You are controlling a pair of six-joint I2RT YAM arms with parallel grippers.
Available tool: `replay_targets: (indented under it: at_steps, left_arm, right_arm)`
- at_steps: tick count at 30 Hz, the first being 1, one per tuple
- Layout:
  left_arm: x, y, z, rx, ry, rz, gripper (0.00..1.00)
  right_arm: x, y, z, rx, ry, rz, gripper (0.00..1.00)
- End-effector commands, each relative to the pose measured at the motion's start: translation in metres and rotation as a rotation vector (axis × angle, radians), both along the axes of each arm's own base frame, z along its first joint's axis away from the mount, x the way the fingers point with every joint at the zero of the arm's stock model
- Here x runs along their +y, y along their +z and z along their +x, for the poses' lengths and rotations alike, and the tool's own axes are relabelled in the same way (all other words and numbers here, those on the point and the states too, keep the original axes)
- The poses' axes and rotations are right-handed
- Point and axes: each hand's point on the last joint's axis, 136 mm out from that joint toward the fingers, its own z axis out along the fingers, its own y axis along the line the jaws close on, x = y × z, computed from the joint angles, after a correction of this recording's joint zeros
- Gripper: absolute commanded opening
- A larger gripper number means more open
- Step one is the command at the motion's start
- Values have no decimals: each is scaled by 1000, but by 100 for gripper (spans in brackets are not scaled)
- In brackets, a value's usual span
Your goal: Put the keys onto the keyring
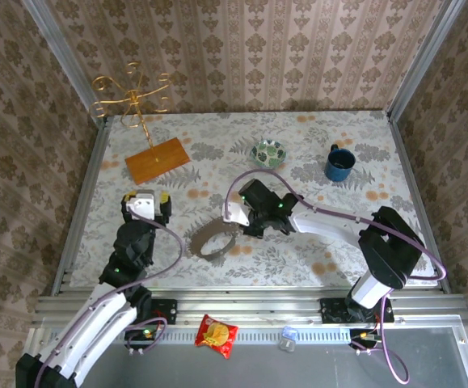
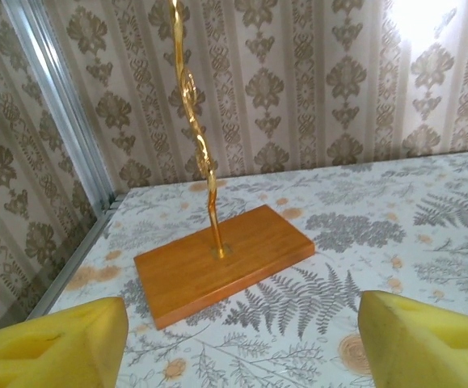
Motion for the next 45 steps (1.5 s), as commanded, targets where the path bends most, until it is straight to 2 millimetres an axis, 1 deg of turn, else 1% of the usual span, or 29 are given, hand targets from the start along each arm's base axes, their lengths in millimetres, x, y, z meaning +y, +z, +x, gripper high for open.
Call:
replay_targets:
  at_steps: [1, 3, 6, 9, 11, 13, 15, 18, 21, 23, 25, 26, 28, 30, 31, 32, 34, 37, 39, 40, 41, 43, 44, 45]
  left_arm:
    - [1, 6, 6, 32, 4, -12, 80]
    - [8, 0, 12, 64, 26, -23, 85]
    - [11, -5, 19, 100, 32, -41, 99]
    - [13, -8, 24, 121, 38, -35, 100]
    - [15, -12, 27, 135, 43, -35, 100]
    - [20, -16, 29, 148, 57, -35, 100]
    - [24, -19, 31, 160, 72, -18, 100]
    - [34, -21, 35, 175, 111, 17, 100]
    - [46, -20, 38, 172, 157, 1, 100]
    - [51, -21, 41, 168, 184, -4, 100]
    - [55, -26, 45, 173, 208, 7, 100]
    - [56, -29, 47, 179, 211, 11, 100]
    - [58, -36, 51, 187, 212, 11, 100]
    - [57, -41, 56, 196, 200, 14, 100]
    - [57, -44, 58, 200, 192, 21, 100]
    - [56, -47, 60, 205, 186, 29, 100]
    - [56, -53, 65, 213, 179, 40, 100]
    - [54, -66, 72, 225, 159, 34, 100]
    - [51, -71, 77, 220, 136, 25, 100]
    - [50, -74, 80, 220, 125, 21, 100]
    - [49, -76, 83, 218, 119, 15, 100]
    - [49, -81, 89, 210, 107, -4, 100]
    - [50, -85, 91, 207, 106, -9, 100]
    - [49, -86, 95, 195, 98, -4, 100]
  right_arm:
    - [-42, -12, -3, -92, 74, -231, 0]
    - [-54, -21, -5, -105, 96, -295, 0]
    - [-71, -32, -4, -126, 110, -391, 0]
    - [-84, -37, -2, -128, 103, -448, 0]
    - [-89, -40, -4, -123, 105, -469, 2]
    - [-98, -46, -5, -111, 113, -514, 8]
    - [-108, -48, -1, -116, 93, -559, 16]
    - [-116, -40, 6, -108, 38, -540, 29]
    - [-116, -23, 15, -109, -58, -448, 36]
    - [-115, -2, 32, -119, -204, -333, 38]
    - [-119, 25, 58, -137, -418, -143, 39]
    - [-123, 33, 67, -137, -501, -53, 40]
    - [-143, 48, 86, -158, -681, 133, 40]
    - [-169, 58, 96, -194, -824, 272, 39]
    - [-185, 59, 101, -217, -894, 324, 39]
    - [-196, 59, 104, -235, -939, 359, 39]
    - [-227, 56, 108, -299, -1044, 449, 38]
    - [-252, 55, 111, -420, -1092, 561, 38]
    - [-256, 58, 112, -488, -1058, 664, 39]
    - [-257, 56, 112, -507, -1041, 682, 41]
    - [-261, 51, 114, -494, -1062, 681, 41]
    - [-261, 46, 117, -480, -1047, 705, 41]
    - [-263, 39, 117, -472, -1062, 699, 41]
    - [-266, 37, 116, -459, -1072, 705, 41]
